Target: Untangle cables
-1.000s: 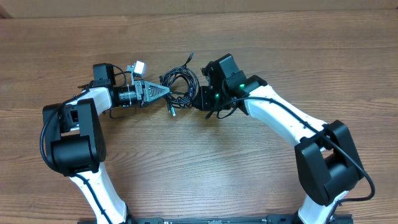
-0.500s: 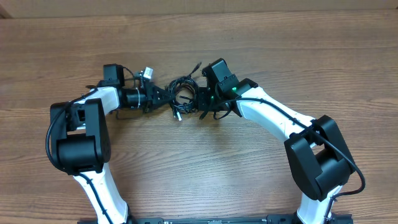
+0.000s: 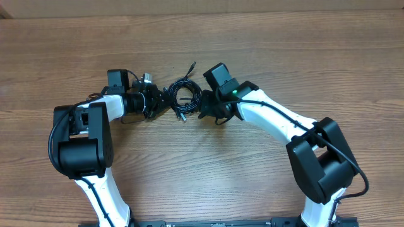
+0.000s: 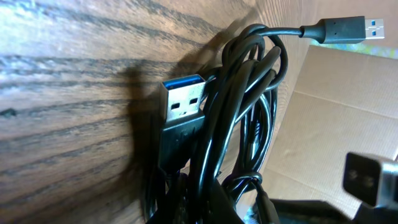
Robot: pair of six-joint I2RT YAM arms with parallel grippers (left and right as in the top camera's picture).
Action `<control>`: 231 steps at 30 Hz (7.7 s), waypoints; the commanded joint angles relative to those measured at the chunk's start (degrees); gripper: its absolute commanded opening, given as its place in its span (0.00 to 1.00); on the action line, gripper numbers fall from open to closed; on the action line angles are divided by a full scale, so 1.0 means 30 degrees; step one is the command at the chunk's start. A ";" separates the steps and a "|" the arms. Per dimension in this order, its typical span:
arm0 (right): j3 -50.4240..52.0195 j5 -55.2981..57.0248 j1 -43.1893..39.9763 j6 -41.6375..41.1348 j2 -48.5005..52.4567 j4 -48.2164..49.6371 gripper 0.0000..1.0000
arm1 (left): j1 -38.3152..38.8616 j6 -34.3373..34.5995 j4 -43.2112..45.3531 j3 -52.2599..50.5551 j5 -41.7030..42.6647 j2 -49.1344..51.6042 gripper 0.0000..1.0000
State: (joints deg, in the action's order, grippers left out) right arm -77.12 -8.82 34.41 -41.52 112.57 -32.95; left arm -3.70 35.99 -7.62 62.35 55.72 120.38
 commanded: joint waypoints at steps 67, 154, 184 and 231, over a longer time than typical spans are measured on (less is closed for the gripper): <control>-0.0080 0.3220 0.1275 -0.0743 0.3606 0.1632 0.13 | 0.0801 0.1020 -0.0015 -0.0466 -0.1705 0.0000 0.04; -0.1989 -1.4936 -0.4116 0.9828 0.3614 0.2106 0.11 | -0.1902 -0.2484 0.6353 -0.0474 1.0455 0.0000 0.04; -0.1989 -0.3796 -0.0211 -0.0809 0.3614 0.7395 0.38 | -0.1880 -0.2200 0.6346 -0.0474 1.0367 0.0000 0.04; -0.1872 0.6987 -0.2288 0.1268 0.3672 0.0823 0.20 | -0.1909 -0.1734 0.8444 -0.0474 1.1198 -0.0007 0.04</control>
State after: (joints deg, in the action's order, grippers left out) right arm -83.64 5.43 31.46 -36.10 122.93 -28.45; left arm -6.04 30.06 18.52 60.66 84.79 121.14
